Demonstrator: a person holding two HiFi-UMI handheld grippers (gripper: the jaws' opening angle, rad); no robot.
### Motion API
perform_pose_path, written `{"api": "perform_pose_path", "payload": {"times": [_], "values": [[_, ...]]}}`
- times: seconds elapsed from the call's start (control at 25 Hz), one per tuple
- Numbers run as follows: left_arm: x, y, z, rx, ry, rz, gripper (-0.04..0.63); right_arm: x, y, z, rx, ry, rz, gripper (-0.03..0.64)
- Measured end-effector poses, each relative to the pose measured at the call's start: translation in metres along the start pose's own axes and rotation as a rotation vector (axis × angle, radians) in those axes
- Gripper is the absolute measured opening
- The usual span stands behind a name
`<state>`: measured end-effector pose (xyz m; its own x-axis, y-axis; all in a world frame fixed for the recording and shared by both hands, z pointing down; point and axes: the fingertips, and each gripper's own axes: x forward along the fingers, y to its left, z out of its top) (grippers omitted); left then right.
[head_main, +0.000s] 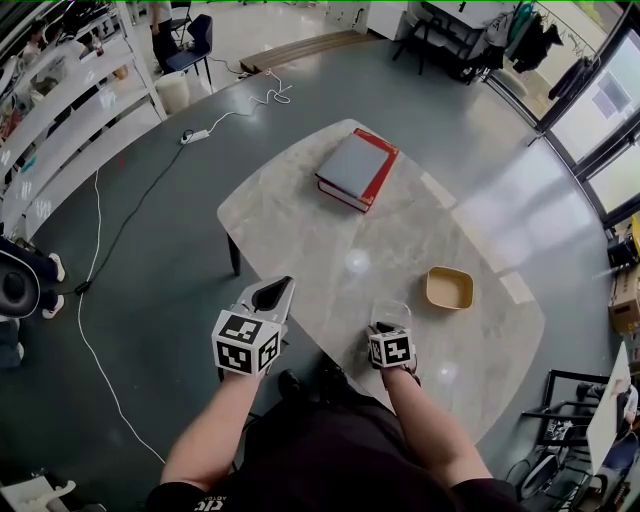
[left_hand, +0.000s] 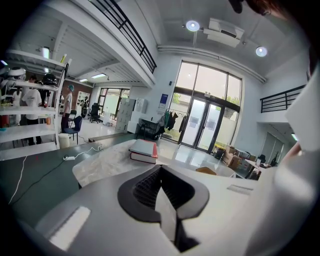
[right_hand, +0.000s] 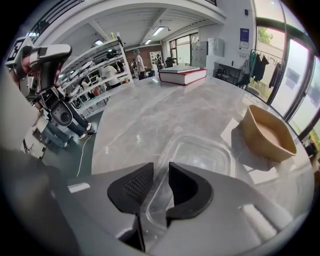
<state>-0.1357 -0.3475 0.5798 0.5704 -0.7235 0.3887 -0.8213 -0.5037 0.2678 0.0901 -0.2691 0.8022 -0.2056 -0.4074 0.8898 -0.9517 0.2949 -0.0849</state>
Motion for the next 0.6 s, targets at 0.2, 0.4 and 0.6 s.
{"api": "perform_pose_path", "payload": {"times": [0.2, 0.4, 0.6], "values": [[-0.002, 0.000, -0.002, 0.000, -0.008, -0.002, 0.003, 0.005, 0.004, -0.005, 0.010, 0.001, 0.039, 0.071], [-0.006, 0.006, -0.001, -0.007, -0.013, 0.001, 0.003, 0.001, 0.005, -0.001, 0.022, -0.008, 0.058, 0.051], [-0.010, 0.011, 0.000, -0.011, -0.021, -0.003, 0.003, -0.007, 0.009, 0.011, 0.062, -0.063, 0.100, 0.051]]}}
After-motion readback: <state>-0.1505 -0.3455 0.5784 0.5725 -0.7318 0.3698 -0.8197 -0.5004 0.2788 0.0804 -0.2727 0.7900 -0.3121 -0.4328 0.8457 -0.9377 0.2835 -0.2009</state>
